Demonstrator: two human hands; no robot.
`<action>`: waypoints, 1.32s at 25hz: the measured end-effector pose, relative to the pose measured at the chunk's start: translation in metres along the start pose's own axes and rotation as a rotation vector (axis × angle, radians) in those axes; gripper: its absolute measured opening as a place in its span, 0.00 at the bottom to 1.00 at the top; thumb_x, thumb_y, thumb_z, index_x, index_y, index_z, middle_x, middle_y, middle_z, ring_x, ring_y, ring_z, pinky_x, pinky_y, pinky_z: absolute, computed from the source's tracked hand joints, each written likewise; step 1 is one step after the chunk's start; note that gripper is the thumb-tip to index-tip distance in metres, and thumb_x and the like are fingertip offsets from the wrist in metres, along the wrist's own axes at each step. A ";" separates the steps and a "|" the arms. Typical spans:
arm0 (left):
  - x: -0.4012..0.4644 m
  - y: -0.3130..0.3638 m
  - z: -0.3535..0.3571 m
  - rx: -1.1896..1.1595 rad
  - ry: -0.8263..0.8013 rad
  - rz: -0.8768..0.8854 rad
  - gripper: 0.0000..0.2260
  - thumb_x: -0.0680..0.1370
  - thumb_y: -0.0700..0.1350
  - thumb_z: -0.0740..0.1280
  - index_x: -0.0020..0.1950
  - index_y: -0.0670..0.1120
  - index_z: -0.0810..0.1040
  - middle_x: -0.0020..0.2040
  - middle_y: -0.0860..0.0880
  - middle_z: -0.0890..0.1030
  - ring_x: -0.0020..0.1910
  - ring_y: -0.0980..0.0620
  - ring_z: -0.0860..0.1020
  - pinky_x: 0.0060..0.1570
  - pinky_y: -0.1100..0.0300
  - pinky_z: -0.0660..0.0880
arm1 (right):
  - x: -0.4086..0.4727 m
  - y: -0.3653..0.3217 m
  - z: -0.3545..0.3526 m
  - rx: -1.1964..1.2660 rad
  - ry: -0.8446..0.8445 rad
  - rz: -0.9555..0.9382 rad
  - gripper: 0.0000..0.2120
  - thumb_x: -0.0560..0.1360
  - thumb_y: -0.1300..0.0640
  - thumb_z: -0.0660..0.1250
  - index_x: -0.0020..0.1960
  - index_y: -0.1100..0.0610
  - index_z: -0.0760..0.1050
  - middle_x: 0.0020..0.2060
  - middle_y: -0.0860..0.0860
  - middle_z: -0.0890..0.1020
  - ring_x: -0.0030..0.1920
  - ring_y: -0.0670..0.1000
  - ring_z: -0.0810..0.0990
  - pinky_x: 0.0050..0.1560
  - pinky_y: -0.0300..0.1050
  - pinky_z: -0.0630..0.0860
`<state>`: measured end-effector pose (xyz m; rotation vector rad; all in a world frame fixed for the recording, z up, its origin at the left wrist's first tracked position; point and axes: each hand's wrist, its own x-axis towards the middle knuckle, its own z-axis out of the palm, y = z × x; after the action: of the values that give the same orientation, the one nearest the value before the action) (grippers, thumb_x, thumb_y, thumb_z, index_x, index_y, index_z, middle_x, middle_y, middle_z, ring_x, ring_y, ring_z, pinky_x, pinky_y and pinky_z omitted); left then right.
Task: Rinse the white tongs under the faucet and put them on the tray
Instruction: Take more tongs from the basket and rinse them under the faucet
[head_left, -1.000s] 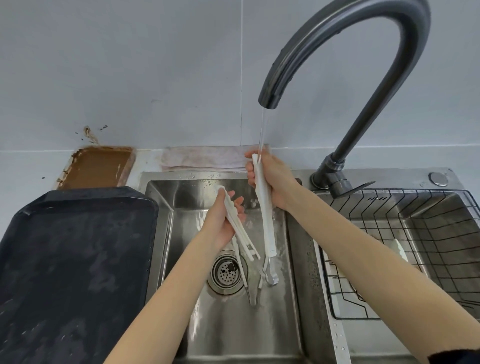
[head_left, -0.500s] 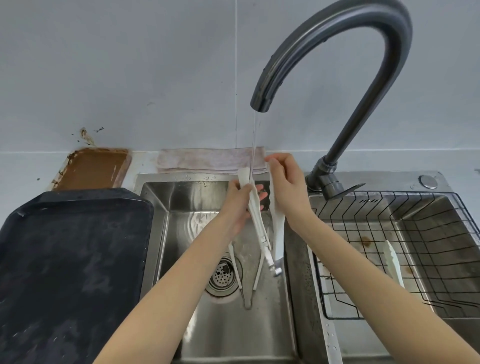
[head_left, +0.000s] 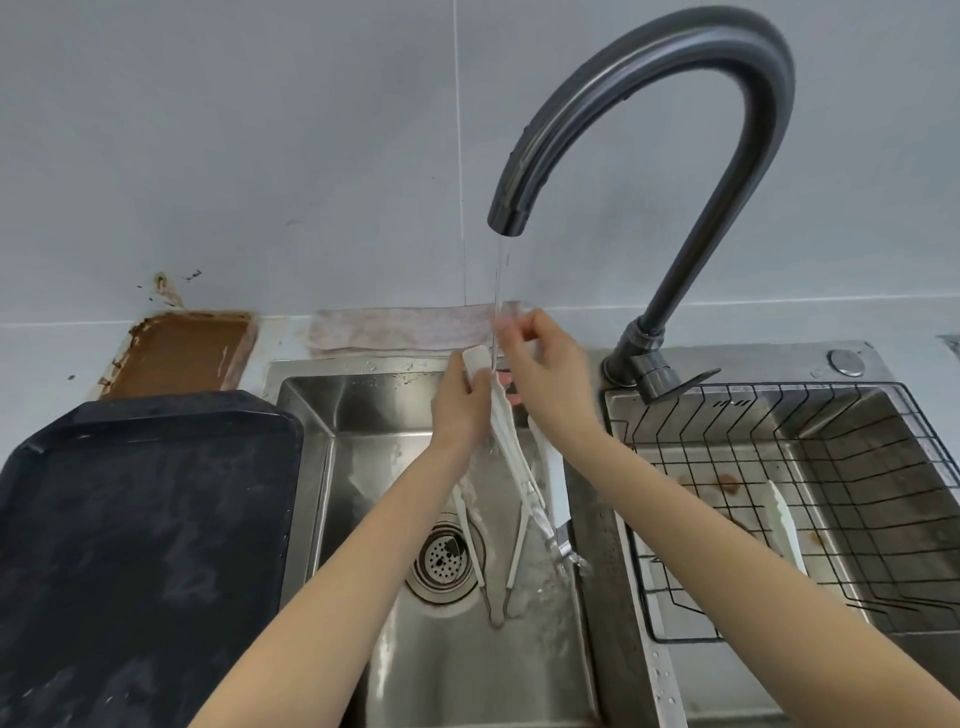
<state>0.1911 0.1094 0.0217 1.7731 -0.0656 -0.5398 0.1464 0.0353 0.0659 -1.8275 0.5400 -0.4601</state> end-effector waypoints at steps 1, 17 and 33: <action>0.002 0.000 -0.006 -0.039 0.018 -0.034 0.10 0.77 0.37 0.56 0.56 0.48 0.69 0.45 0.43 0.80 0.41 0.44 0.81 0.42 0.50 0.81 | 0.006 -0.003 0.006 -0.049 -0.033 -0.014 0.13 0.76 0.51 0.63 0.35 0.46 0.64 0.34 0.44 0.73 0.38 0.46 0.78 0.39 0.41 0.75; 0.008 0.027 -0.020 -0.664 -0.325 -0.263 0.23 0.78 0.63 0.50 0.53 0.47 0.73 0.32 0.51 0.70 0.28 0.56 0.68 0.31 0.62 0.67 | 0.042 -0.006 0.001 0.161 0.056 0.206 0.26 0.81 0.47 0.48 0.28 0.54 0.69 0.25 0.48 0.71 0.25 0.43 0.69 0.32 0.38 0.65; 0.013 -0.012 -0.012 -0.428 -0.072 -0.366 0.13 0.79 0.56 0.57 0.50 0.47 0.72 0.34 0.51 0.68 0.28 0.57 0.64 0.29 0.63 0.62 | -0.028 0.085 -0.020 -0.288 -0.154 0.494 0.21 0.78 0.55 0.58 0.67 0.64 0.61 0.47 0.57 0.77 0.37 0.50 0.76 0.34 0.41 0.70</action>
<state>0.2041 0.1192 0.0079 1.3488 0.3096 -0.8147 0.1002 0.0125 -0.0103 -1.8936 0.9555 0.0981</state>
